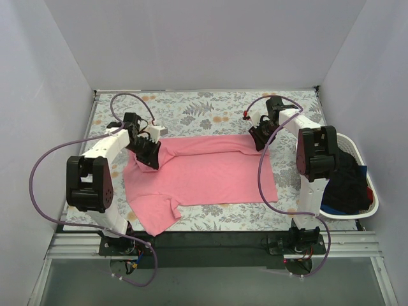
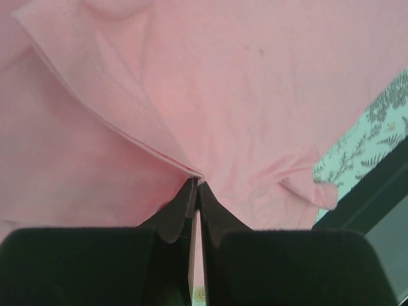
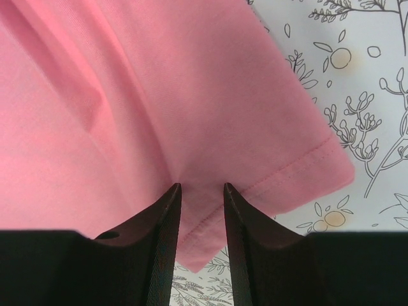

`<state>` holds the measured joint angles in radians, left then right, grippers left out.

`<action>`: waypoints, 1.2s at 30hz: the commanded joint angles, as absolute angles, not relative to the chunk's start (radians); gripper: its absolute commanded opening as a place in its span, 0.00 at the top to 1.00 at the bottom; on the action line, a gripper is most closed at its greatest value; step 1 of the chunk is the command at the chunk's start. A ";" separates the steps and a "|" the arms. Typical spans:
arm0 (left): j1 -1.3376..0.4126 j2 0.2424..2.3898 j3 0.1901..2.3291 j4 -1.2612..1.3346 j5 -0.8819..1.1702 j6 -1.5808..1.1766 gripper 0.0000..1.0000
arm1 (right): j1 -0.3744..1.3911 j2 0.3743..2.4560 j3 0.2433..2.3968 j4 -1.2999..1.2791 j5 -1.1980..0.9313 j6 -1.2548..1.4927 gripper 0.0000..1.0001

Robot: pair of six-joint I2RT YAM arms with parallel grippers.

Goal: Fold and stack the t-shirts
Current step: Fold the tshirt

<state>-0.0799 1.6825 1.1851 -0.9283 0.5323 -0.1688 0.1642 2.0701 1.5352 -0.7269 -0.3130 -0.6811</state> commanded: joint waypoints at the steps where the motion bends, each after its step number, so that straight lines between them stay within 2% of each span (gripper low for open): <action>1: -0.103 1.608 1.135 -1.011 0.577 -0.063 1.00 | 0.167 2.069 1.562 -0.767 -0.316 -0.687 0.61; 7: -0.124 1.554 1.022 -1.045 0.534 0.103 1.00 | 0.169 2.068 1.551 -0.773 -0.307 -0.699 0.62; 8: -0.124 1.548 1.011 -1.039 0.519 0.107 0.94 | 0.167 2.066 1.546 -0.775 -0.305 -0.703 0.62; 9: -0.126 1.539 1.000 -1.031 0.499 0.106 0.79 | 0.169 2.065 1.543 -0.773 -0.302 -0.703 0.62; 13: -0.121 1.517 1.032 -1.022 0.500 0.095 0.62 | 0.169 2.056 1.531 -0.782 -0.301 -0.710 0.63; 25: -0.147 1.663 1.206 -0.881 0.603 -0.178 0.53 | 0.170 2.013 1.477 -0.816 -0.301 -0.753 0.61; 36: -0.320 1.756 1.253 -0.749 0.496 -0.337 0.55 | 0.172 2.029 1.477 -0.819 -0.273 -0.733 0.60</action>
